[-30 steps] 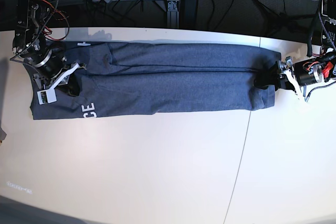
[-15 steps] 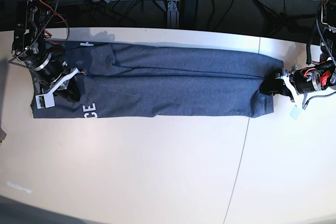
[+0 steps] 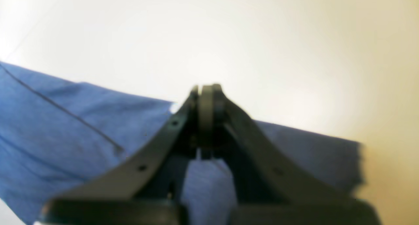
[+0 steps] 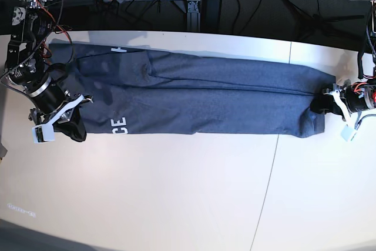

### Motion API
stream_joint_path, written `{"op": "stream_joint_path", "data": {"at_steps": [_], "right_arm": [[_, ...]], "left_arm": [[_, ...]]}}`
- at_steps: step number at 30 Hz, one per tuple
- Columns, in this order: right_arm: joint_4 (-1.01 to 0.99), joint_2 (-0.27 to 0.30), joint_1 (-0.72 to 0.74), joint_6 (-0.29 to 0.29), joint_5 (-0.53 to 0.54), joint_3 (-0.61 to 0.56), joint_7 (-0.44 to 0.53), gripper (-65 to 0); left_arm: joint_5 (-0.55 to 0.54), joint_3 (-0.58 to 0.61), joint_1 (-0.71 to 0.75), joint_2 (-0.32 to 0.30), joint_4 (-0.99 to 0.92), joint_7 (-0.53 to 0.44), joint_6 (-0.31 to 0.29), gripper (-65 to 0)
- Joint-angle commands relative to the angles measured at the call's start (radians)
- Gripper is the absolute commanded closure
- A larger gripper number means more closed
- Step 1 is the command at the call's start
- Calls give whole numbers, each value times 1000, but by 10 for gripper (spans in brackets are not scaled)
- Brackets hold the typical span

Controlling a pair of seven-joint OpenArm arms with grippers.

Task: Fold the T-shirt properly
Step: 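Lift the strip end with the left gripper and carry it toward the right gripper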

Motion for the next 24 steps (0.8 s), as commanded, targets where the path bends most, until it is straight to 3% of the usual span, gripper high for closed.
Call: {"op": "stream_joint_path", "data": {"at_steps": [1,6,13,20,24], "right_arm": [[17,17,14,43,16,16,23,0],[17,17,14,43,16,41,21,0],[17,16,14,43,16,42,21,0],[17,16,14,43,15,42,21,0],[16,16,14,43,15,42,6,0]], "left_arm": [[-6,-40,-19,-35,10,-18,-9,0],[2,-137,-19,-50,10,-16,-9,0],[14,-136,8,-24,160,6,-9,0],[210,-132,130,73,606,-31,-3,0],[311,-86,187,133,714,-67,29,0]]}}
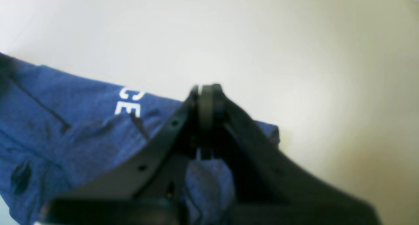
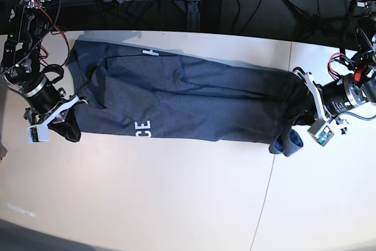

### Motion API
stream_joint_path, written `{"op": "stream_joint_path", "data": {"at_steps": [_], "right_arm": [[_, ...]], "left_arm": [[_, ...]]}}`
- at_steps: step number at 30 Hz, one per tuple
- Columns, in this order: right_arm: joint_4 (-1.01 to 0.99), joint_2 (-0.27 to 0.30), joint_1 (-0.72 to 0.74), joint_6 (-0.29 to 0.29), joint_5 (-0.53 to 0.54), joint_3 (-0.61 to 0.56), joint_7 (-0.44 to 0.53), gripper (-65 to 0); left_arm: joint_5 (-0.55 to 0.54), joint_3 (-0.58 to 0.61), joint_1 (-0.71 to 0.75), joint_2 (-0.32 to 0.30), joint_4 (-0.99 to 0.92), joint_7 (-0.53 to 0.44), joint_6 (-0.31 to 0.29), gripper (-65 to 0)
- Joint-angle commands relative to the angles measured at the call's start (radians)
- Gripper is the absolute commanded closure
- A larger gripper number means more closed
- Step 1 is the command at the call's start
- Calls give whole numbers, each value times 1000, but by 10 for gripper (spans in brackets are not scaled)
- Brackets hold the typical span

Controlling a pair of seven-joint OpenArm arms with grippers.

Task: Fold the T-shirt properly
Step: 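Lift the strip end with the left gripper and carry it toward the right gripper, then lay the carried end onto the strip's middle and open the left gripper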

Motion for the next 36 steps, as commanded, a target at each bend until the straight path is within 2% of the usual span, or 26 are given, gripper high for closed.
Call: {"op": "stream_joint_path", "data": {"at_steps": [1,5,11,13,18,24,29,36], "right_arm": [[16,16,13,43,15,10,24,0],[16,16,13,43,16,10,24,0],[16,16,13,43,15,10,24,0],[16,16,13,43,16,10,24,0],[16,16,13,43,16,10,24,0],[16,16,13,43,16,10,24,0],[16,16,14,43,16,10,28,0],[16,16,14,43,16,10,28,0]], "left_arm": [[6,15,-14,5,19,-26,19,0],[103,133,-23,80,18,-44,58,0],[210,289,-43,208,17,-66,57,0],[264,309,-67,246,4,-87,58,0],[297,310,-155,310,-90,-87,88,0],[294,311,-190,346,-134,-63,95,0],[296,359,-190,348,-134,-45,95,0],[380,454,-191,348,-135,-75,95,0]]}}
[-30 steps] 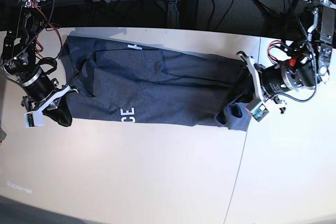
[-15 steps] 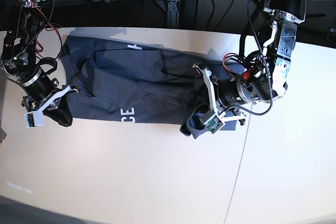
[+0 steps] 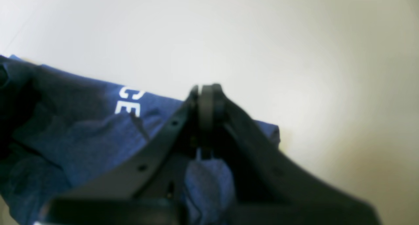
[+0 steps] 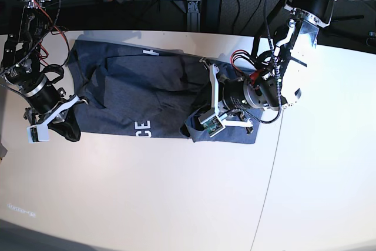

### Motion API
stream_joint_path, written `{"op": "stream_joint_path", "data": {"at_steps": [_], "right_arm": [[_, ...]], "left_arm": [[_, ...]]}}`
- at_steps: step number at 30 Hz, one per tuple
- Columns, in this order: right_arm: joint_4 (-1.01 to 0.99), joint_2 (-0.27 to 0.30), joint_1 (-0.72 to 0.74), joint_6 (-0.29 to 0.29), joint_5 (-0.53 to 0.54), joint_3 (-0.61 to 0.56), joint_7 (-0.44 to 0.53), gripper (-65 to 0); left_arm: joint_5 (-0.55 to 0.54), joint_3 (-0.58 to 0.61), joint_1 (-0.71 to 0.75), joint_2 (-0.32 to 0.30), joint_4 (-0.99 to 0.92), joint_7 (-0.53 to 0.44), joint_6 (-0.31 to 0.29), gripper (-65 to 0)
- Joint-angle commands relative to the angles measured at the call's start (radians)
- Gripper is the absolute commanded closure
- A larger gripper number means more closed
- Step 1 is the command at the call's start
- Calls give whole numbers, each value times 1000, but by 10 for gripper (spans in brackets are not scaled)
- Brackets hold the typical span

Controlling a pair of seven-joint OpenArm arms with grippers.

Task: Fold the T-shirt properly
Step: 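Lay the carried end onto the strip's middle and open the left gripper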

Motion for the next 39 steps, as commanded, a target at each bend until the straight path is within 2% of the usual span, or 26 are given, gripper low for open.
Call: {"op": "stream_joint_path", "data": {"at_steps": [1,6,7,10,11,12,19,25,26,27,30,31,33,36,39], "right_arm": [[16,16,14,43,16,10,30,0],[16,16,13,43,16,10,30,0],[16,16,13,43,16,10,30,0],[16,16,13,43,16,10,30,0],[16,16,14,43,16,10,30,0],[16,16,13,43,16,10,30,0],[16,16,13,43,16,10,30,0],[16,16,13,43,16,10,30,0],[16,16,13,43,16,10,30,0],[16,16,13,43,15,10,30,0],[16,17,13,43,15,17,30,0],[16,18,13,43,15,27,30,0],[16,26,13,42,16,57,24,0],[16,57,13,39,18,123,-18,0],[10,105,11,39,80,204,-95,0]], "left_arm": [[-16,5,-19,0,13,-27,12,0],[-60,18,-19,1,13,-27,12,0],[-67,18,-19,1,13,-26,12,-72],[-87,18,-19,1,14,-26,5,-343],[-98,18,-19,2,14,-26,3,-390],[-108,18,-19,10,14,-25,3,-402],[-163,17,-23,81,26,-8,3,-401],[-163,-27,-61,80,38,15,3,-398],[-163,-45,-61,80,37,15,1,-375],[-162,-64,-61,80,37,15,0,-323],[-124,-121,-60,73,37,16,-1,-55],[-109,-135,-60,62,37,16,-5,0],[-103,-146,-58,26,35,16,-47,0],[-103,-146,-36,-40,33,16,-53,0],[-116,-146,-5,-95,33,16,-52,0]]}}
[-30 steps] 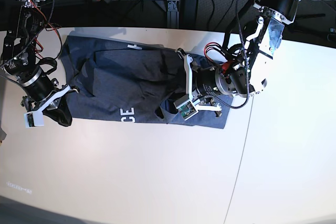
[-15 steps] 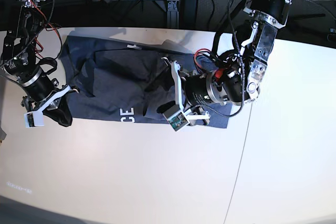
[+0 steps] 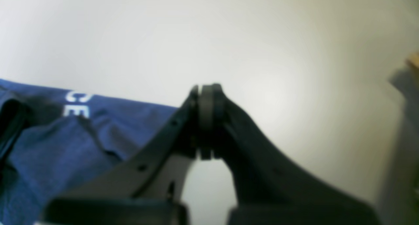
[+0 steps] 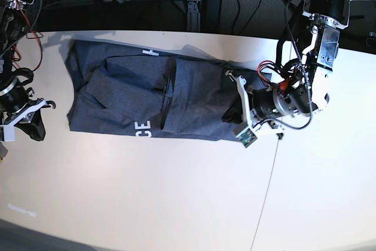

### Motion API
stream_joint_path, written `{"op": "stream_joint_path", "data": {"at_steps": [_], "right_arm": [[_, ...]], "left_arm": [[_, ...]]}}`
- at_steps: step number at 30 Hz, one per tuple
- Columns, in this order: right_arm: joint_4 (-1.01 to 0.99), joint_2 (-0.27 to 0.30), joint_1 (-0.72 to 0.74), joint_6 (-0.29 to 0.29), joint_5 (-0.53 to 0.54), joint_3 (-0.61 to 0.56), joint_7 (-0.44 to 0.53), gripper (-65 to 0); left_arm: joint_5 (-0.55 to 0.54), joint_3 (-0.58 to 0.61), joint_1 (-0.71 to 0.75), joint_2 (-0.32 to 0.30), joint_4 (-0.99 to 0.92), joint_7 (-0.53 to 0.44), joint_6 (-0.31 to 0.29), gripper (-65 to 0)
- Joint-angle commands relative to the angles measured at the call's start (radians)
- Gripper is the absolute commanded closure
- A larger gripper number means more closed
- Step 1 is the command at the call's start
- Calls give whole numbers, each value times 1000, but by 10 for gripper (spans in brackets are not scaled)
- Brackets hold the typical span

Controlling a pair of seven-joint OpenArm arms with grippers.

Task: Fold the T-shirt properly
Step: 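Lay the carried end onto the strip's middle and open the left gripper, then withdraw the left gripper and slide the strip with the right gripper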

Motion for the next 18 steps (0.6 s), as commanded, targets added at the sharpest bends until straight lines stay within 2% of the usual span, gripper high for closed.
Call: {"op": "stream_joint_path", "data": {"at_steps": [1,6,9,10,13,18], "right_arm": [[4,42,8,39,36,31,3,0],[-106,126,8,40,87,63,-92,-15],[-202,139,8,39,129,63,-117,-272],[-233,138,8,40,162,63,-139,-320],[-309,130,8,41,253,52,-193,-334],[-341,130,8,45,288,-58,-216,-384]], "left_arm": [[-30,-5,-8,-15,15,-22,-21,0],[-66,-5,27,-32,-10,-24,-21,0],[-66,-5,27,-32,-33,-35,-21,0],[-66,-5,27,-32,-37,-37,-21,0],[-66,-5,26,-32,-39,-38,-21,0],[-65,-5,24,-32,-39,-41,-21,0]]}}
